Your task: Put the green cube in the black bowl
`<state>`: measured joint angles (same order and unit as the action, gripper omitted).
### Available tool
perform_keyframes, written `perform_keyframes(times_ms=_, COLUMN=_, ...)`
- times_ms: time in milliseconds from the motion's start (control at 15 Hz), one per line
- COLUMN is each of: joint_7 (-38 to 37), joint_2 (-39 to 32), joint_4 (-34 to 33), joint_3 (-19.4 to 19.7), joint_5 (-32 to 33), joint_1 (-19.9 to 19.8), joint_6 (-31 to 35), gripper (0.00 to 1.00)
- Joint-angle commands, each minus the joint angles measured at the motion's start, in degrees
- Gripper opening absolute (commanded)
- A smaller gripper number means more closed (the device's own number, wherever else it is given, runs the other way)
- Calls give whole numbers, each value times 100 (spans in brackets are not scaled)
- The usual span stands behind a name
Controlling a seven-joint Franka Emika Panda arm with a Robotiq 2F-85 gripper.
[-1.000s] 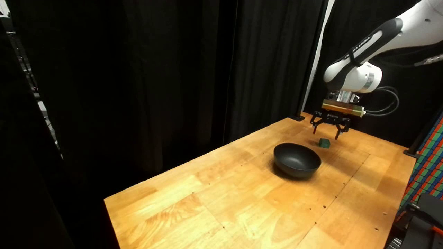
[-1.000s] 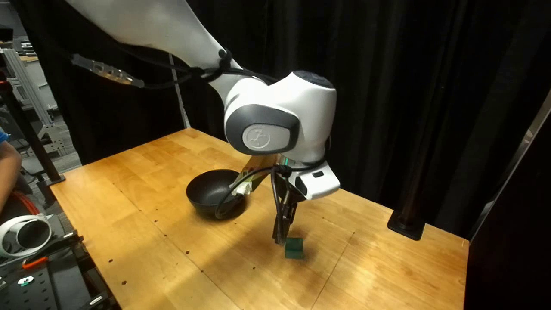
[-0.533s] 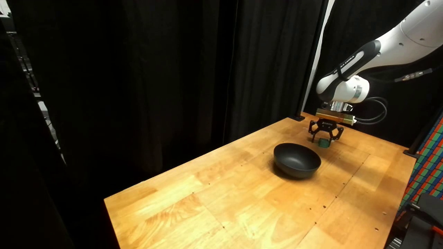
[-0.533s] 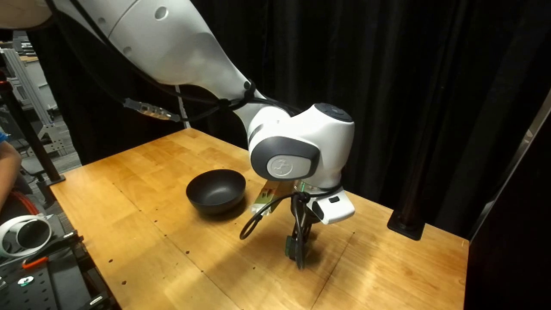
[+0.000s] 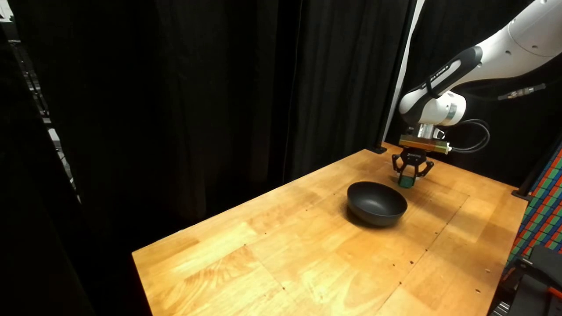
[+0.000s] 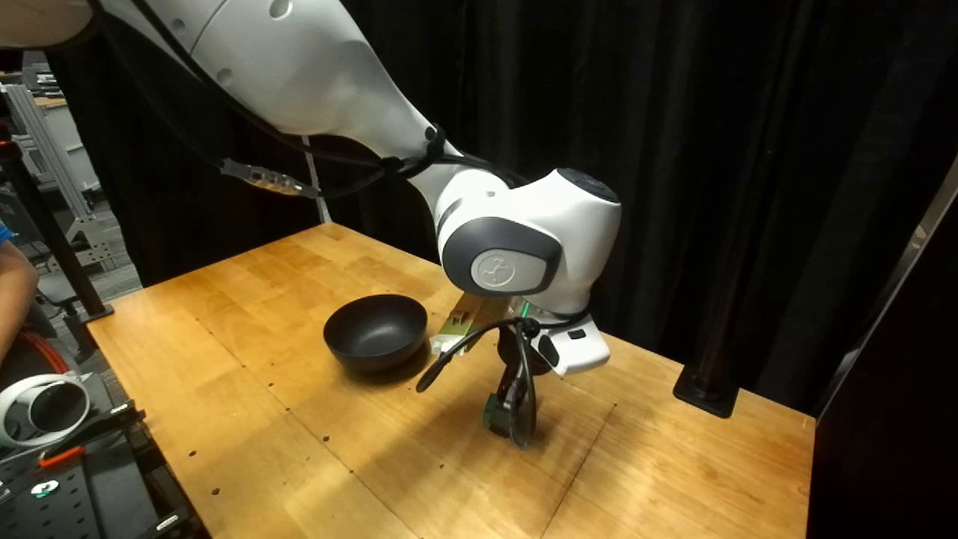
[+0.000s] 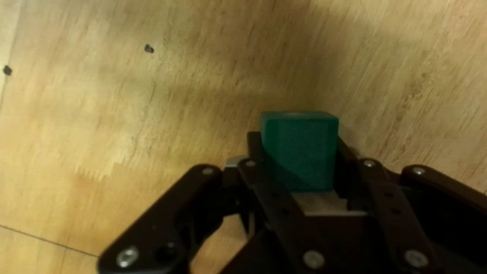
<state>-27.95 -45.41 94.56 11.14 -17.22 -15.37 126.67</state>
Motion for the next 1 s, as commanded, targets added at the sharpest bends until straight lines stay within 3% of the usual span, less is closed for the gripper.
perform_keyframes(times_ms=0, joint_7=72, joint_2=1025, joint_4=887, joint_3=-12, joint_5=-56, joint_1=275, joint_6=-79, gripper=18)
perform_keyframes(times_ms=133, joint_7=181, joint_2=1502, joint_4=1334, joint_3=-111, joint_5=-93, joint_1=428, joint_6=104, gripper=18)
perform_keyframes(times_ms=467, joint_7=554, joint_2=2309, joint_4=2093, joint_3=-652, joint_5=-336, joint_1=753, joint_6=-562, gripper=19)
perform_keyframes(times_ms=533, joint_7=532, joint_2=2343, joint_4=2152, joint_3=-761, joint_5=-520, joint_1=792, joint_6=-793, gripper=67)
perform_keyframes(times_ms=667, joint_7=484, joint_2=2471, joint_4=2312, joint_3=-852, joint_5=-707, joint_1=900, joint_6=-1093, gripper=73)
perform_keyframes(times_ms=867, joint_7=583, joint_2=2829, joint_4=2640, joint_3=-842, joint_5=-955, joint_1=926, joint_6=-1261, gripper=97)
perform_keyframes(times_ms=933, joint_7=440, joint_2=2910, joint_4=2717, joint_3=-793, joint_5=-992, joint_1=929, joint_6=-1386, gripper=100)
